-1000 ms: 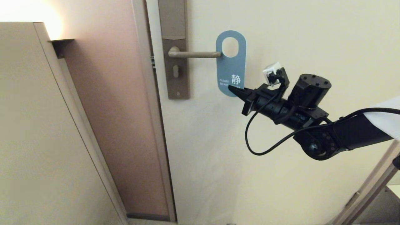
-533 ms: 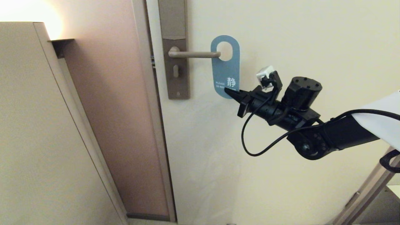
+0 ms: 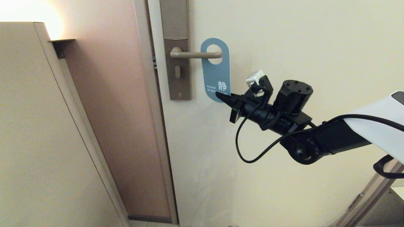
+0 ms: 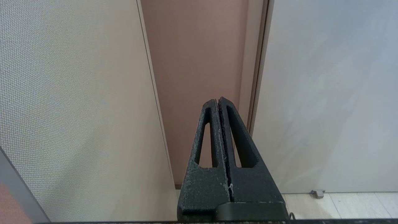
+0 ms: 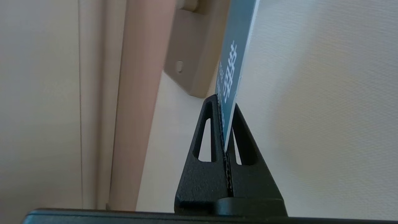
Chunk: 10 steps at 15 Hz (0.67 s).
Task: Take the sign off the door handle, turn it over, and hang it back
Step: Hang the sign back with the other side facing out
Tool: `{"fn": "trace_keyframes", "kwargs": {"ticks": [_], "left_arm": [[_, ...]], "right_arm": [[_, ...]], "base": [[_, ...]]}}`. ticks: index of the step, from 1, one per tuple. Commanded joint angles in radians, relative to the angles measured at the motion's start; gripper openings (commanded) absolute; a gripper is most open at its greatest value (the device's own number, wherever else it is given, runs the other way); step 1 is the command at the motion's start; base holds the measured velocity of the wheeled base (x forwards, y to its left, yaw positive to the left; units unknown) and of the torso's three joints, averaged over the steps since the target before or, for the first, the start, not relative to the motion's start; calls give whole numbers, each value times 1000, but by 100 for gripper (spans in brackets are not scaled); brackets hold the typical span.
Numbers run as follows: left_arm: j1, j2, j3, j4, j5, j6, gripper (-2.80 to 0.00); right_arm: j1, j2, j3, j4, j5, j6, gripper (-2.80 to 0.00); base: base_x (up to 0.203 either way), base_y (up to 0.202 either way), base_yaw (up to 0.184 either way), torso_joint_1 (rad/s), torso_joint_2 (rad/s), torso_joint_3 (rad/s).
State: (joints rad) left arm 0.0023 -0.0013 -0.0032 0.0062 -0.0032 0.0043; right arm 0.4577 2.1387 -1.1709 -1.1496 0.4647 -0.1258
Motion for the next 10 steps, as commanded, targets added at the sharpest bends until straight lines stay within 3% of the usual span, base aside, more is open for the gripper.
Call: {"fn": "trace_keyframes", "kwargs": {"ticks": [1,4,10], "left_arm": [[1,1,0,0,0,0,-280],[1,1,0,0,0,0,-280],[1,1,0,0,0,0,-280]], "right_arm": [[6,1,-3,-6,3,-3,-280],[33,-1,-5,-6,3,-19,-280],[103,10,-9,-3,2,-126,-280]], "base": [[0,0,0,0,0,0],[0,0,0,0,0,0],[0,0,0,0,0,0]]}}
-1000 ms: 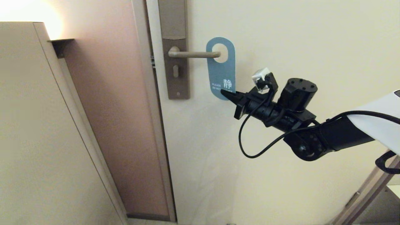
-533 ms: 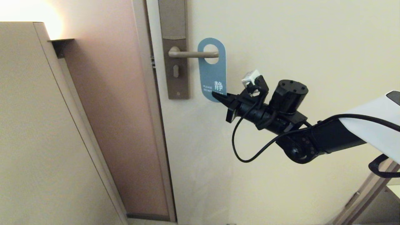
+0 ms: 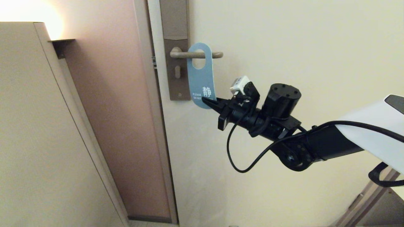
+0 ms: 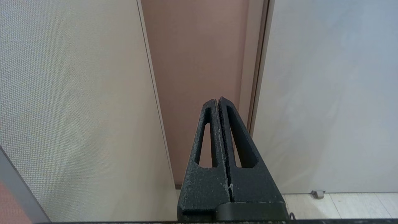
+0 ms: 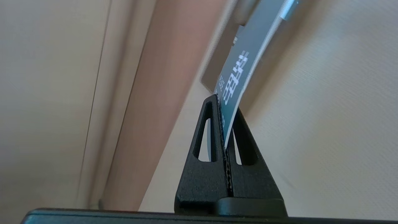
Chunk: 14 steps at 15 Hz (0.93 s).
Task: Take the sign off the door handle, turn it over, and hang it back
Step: Hang the sign back with the other side facing out
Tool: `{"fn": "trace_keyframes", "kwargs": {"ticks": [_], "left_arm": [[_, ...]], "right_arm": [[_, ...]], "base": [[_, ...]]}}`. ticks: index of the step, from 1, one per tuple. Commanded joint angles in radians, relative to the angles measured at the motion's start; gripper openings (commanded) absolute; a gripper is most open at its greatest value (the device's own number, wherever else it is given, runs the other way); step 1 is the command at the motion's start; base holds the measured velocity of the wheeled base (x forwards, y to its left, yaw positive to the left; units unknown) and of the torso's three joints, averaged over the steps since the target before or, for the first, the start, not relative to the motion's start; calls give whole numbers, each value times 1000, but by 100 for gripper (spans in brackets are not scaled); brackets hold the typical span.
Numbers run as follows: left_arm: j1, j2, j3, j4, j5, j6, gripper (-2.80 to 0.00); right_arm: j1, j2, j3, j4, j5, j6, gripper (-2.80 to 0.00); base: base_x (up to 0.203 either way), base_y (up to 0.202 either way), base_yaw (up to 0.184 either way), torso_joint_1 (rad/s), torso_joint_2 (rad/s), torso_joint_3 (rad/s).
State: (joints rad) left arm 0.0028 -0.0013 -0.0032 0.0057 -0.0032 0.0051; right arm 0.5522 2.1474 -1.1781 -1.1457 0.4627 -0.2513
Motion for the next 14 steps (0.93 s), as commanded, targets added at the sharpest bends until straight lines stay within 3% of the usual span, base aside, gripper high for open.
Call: {"fn": "trace_keyframes", "kwargs": {"ticks": [1,9,10,14], "left_arm": [[-1,1,0,0,0,-1,-280],[0,1,0,0,0,-1,-280],[0,1,0,0,0,-1,-280],[0,1,0,0,0,-1,-280]], "right_arm": [[18,4,0,-5,2,-19,-280],[29,3,-3,1,1,-46,-280],[29,3,-4,1,1,-46,0],[29,0,-1,0,2,-43,0]], "base": [[0,0,0,0,0,0],[0,0,0,0,0,0],[0,0,0,0,0,0],[0,0,0,0,0,0]]}}
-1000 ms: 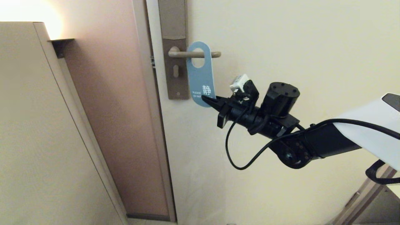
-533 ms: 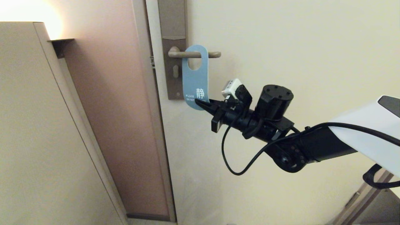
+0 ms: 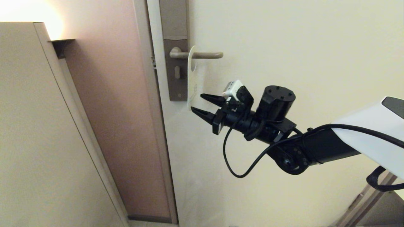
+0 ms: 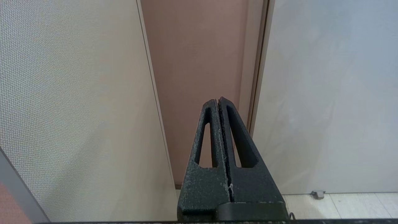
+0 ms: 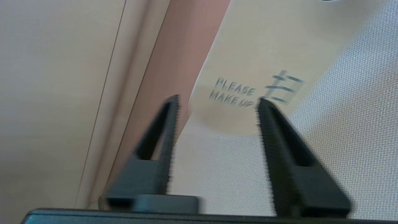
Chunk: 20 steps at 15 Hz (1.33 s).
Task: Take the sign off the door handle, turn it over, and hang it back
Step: Hang the sign back with the other side facing out
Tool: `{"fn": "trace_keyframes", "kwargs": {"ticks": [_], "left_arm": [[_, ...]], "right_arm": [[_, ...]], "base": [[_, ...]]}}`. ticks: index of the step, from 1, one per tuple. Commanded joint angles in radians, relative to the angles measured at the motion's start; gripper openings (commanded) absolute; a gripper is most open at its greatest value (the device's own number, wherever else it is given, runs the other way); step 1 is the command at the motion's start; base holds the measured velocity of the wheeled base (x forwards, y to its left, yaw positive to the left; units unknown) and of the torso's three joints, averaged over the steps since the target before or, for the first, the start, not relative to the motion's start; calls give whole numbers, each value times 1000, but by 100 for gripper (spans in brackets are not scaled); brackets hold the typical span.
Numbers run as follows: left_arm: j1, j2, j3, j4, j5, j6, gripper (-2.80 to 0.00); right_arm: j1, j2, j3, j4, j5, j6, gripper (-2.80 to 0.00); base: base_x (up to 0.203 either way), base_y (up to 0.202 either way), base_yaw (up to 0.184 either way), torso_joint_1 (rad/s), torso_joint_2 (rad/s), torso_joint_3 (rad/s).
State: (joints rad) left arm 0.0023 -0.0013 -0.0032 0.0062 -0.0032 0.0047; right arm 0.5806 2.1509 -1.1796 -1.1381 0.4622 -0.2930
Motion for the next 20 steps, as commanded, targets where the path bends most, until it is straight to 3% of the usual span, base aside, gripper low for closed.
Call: {"fn": "trace_keyframes", "kwargs": {"ticks": [1,6,14,15,20], "left_arm": [[1,1,0,0,0,0,-280],[1,1,0,0,0,0,-280],[1,1,0,0,0,0,-280],[1,1,0,0,0,0,-280],[1,1,0,0,0,0,-280]], "right_arm": [[1,-6,1,-8,4,0,0],[-4,-58,-1,0,9,12,0],[-50,-140,12,132,6,66,0],[-53,-145,24,132,6,66,-280],[-74,-174,58,133,3,64,-280]], "base": [[0,0,0,0,0,0],[0,0,0,0,0,0],[0,0,0,0,0,0],[0,0,0,0,0,0],[0,0,0,0,0,0]]}}
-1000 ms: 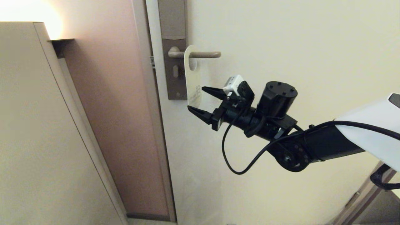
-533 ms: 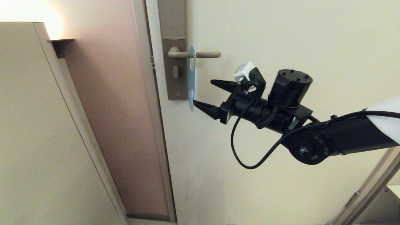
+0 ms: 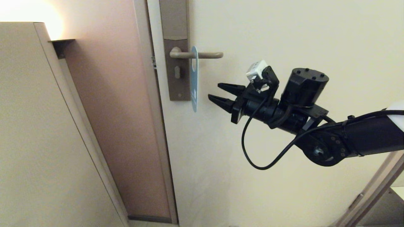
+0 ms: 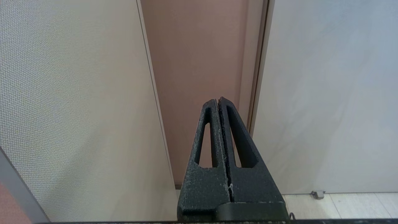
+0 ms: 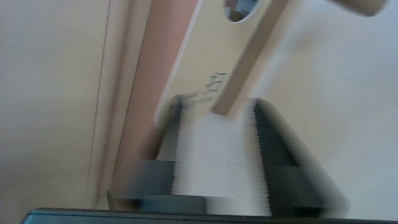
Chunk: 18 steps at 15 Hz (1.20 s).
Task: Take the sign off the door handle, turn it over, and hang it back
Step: Hang the sign back with the other side facing out
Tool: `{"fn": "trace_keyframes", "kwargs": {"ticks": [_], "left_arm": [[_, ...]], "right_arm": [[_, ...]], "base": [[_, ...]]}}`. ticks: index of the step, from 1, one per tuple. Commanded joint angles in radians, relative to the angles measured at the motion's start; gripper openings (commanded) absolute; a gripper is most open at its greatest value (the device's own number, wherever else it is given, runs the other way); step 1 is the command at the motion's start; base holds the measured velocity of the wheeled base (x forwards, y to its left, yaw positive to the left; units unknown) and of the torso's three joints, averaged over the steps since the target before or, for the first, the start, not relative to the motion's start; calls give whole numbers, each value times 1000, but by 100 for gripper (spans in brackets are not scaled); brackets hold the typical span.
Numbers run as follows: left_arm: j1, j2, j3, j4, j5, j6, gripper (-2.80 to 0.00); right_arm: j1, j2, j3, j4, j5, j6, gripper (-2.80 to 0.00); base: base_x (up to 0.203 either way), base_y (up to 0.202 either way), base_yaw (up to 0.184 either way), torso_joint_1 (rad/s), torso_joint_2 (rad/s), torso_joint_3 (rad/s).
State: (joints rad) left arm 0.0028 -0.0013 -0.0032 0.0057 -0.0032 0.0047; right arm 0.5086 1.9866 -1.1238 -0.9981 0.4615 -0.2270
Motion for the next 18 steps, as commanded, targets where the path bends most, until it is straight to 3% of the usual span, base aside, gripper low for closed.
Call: {"fn": "trace_keyframes", "kwargs": {"ticks": [1,10,18], "left_arm": [[0,1,0,0,0,0,-280],[0,1,0,0,0,0,-280],[-1,1,0,0,0,0,-280]], "right_arm": [[-15,-17,7,-4,3,-1,-280],[-43,-4,29,7,5,-3,-280],[13,186,-209,4,-22,-3,-280]], "base": [[0,0,0,0,0,0],[0,0,0,0,0,0],[0,0,0,0,0,0]]}}
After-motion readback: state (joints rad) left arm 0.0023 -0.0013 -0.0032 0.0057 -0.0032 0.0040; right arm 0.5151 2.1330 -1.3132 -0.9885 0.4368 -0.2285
